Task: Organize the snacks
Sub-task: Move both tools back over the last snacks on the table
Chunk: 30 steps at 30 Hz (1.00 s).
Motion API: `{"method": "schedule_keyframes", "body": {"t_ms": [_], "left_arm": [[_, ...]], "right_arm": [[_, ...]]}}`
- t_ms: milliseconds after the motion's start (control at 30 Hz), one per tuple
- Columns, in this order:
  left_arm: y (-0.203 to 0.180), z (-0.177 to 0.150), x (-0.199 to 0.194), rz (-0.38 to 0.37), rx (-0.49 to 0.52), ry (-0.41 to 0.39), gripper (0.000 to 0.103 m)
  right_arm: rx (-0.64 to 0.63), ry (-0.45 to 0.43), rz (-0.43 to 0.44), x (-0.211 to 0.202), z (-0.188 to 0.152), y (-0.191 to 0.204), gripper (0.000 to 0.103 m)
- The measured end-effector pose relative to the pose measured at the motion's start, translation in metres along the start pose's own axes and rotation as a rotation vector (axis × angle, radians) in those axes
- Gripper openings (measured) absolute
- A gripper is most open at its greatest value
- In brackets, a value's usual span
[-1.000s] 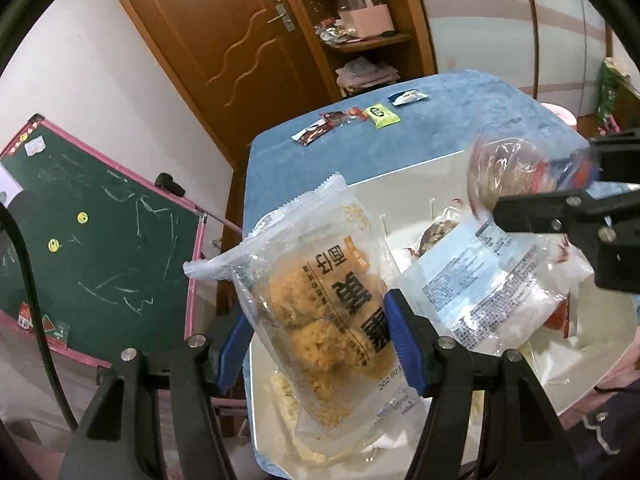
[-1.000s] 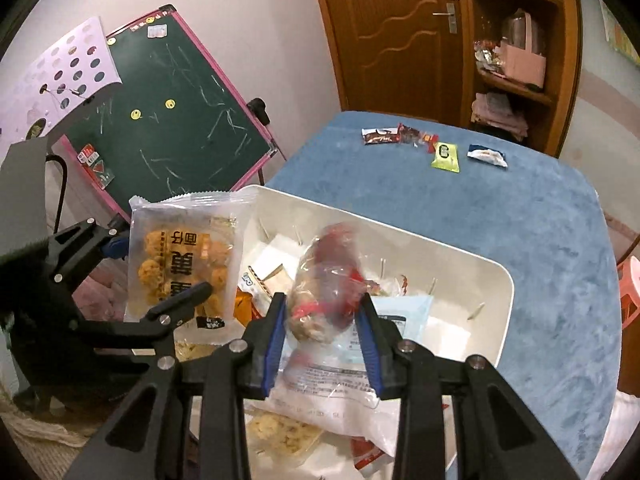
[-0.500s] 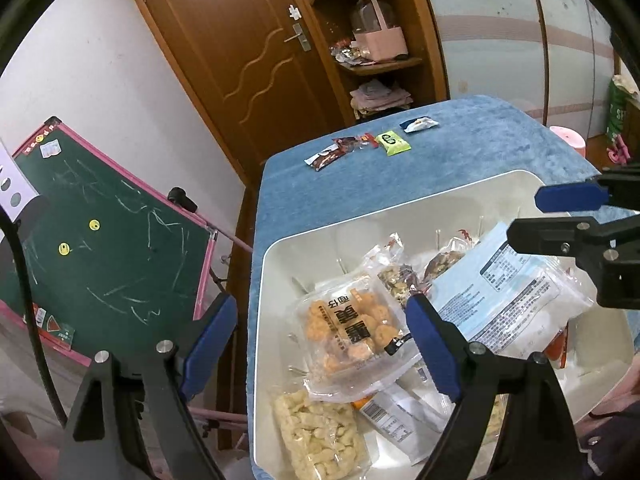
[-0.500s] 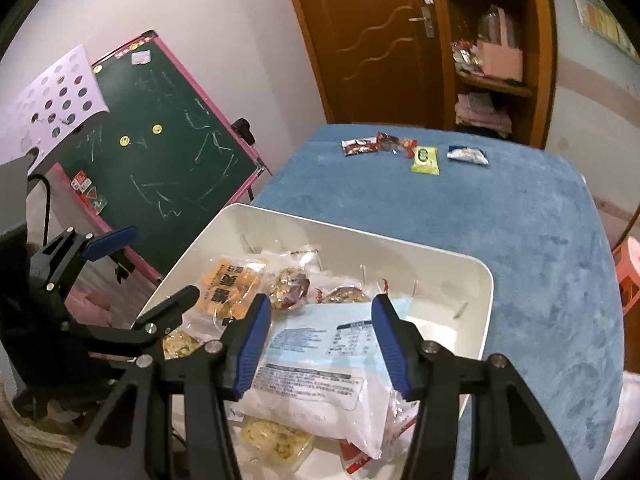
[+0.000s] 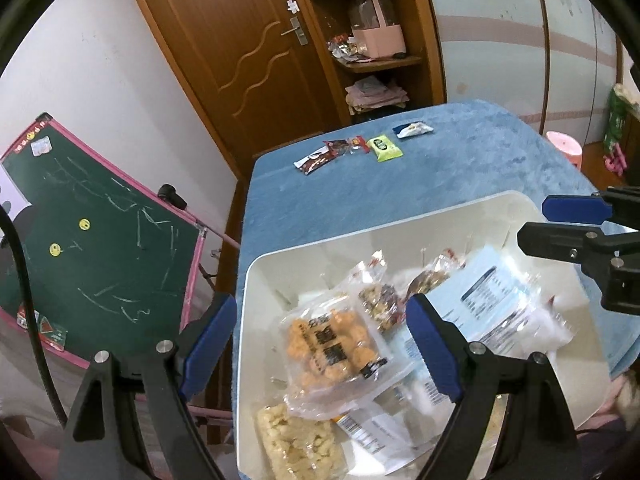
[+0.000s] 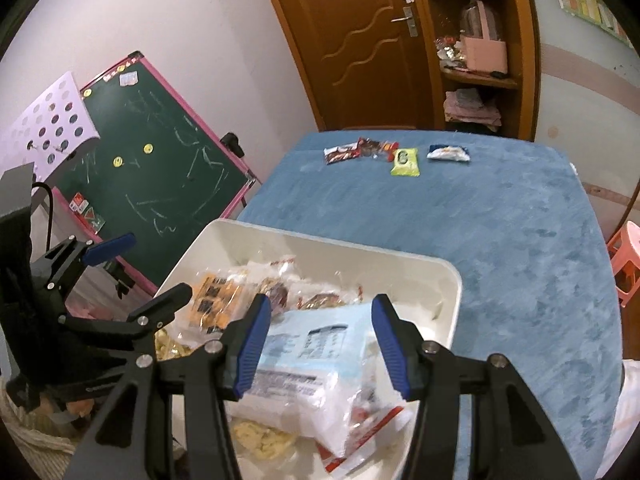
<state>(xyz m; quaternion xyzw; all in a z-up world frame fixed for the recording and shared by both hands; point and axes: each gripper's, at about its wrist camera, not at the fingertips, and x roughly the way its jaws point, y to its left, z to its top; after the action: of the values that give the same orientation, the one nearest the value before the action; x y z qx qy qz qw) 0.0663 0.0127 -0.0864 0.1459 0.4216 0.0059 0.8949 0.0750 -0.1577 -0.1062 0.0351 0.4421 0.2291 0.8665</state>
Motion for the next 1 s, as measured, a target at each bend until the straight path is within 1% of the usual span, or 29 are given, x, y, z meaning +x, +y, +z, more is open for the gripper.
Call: {"method": "schedule_keyframes", "body": {"t_ms": [167, 233, 300, 400, 467, 567, 633, 667, 700, 733, 767, 833, 900, 1000], "left_arm": [[0.002, 0.027, 0.001, 0.000, -0.013, -0.007, 0.086], [0.002, 0.038, 0.001, 0.004, -0.006, -0.018, 0.086], [-0.001, 0.056, -0.001, 0.029, 0.026, -0.036, 0.086], [-0.008, 0.085, -0.005, 0.065, 0.100, -0.081, 0.086], [-0.010, 0.107, -0.006, 0.072, 0.139, -0.106, 0.086], [-0.009, 0.151, 0.001, 0.083, 0.160, -0.126, 0.086], [-0.006, 0.181, 0.012, 0.083, 0.152, -0.118, 0.086], [-0.003, 0.201, 0.022, 0.083, 0.138, -0.103, 0.086], [-0.002, 0.213, 0.029, 0.082, 0.130, -0.092, 0.086], [0.000, 0.226, 0.037, 0.083, 0.122, -0.081, 0.086], [0.002, 0.241, 0.048, 0.092, 0.115, -0.071, 0.086], [0.002, 0.267, 0.069, 0.132, 0.122, -0.044, 0.086], [0.001, 0.292, 0.094, 0.197, 0.130, -0.015, 0.086], [0.000, 0.318, 0.127, 0.221, 0.126, 0.046, 0.086]], "right_arm": [[-0.027, -0.046, -0.021, -0.014, 0.022, -0.010, 0.053], [-0.032, -0.055, -0.024, -0.018, 0.033, -0.017, 0.053], [-0.030, -0.055, -0.025, -0.022, 0.045, -0.025, 0.053], [-0.036, -0.060, -0.041, -0.027, 0.068, -0.039, 0.053], [-0.041, -0.069, -0.058, -0.031, 0.084, -0.047, 0.053], [-0.057, -0.081, -0.105, -0.037, 0.115, -0.063, 0.053], [-0.067, -0.087, -0.141, -0.038, 0.138, -0.075, 0.053], [-0.067, -0.090, -0.158, -0.038, 0.148, -0.080, 0.053], [-0.064, -0.095, -0.177, -0.039, 0.163, -0.089, 0.053], [-0.065, -0.093, -0.181, -0.039, 0.171, -0.093, 0.053], [-0.064, -0.094, -0.191, -0.038, 0.186, -0.101, 0.053], [-0.055, -0.085, -0.198, -0.035, 0.210, -0.113, 0.053], [-0.051, -0.080, -0.199, -0.032, 0.230, -0.123, 0.053], [-0.072, -0.066, -0.205, -0.022, 0.261, -0.137, 0.053]]}}
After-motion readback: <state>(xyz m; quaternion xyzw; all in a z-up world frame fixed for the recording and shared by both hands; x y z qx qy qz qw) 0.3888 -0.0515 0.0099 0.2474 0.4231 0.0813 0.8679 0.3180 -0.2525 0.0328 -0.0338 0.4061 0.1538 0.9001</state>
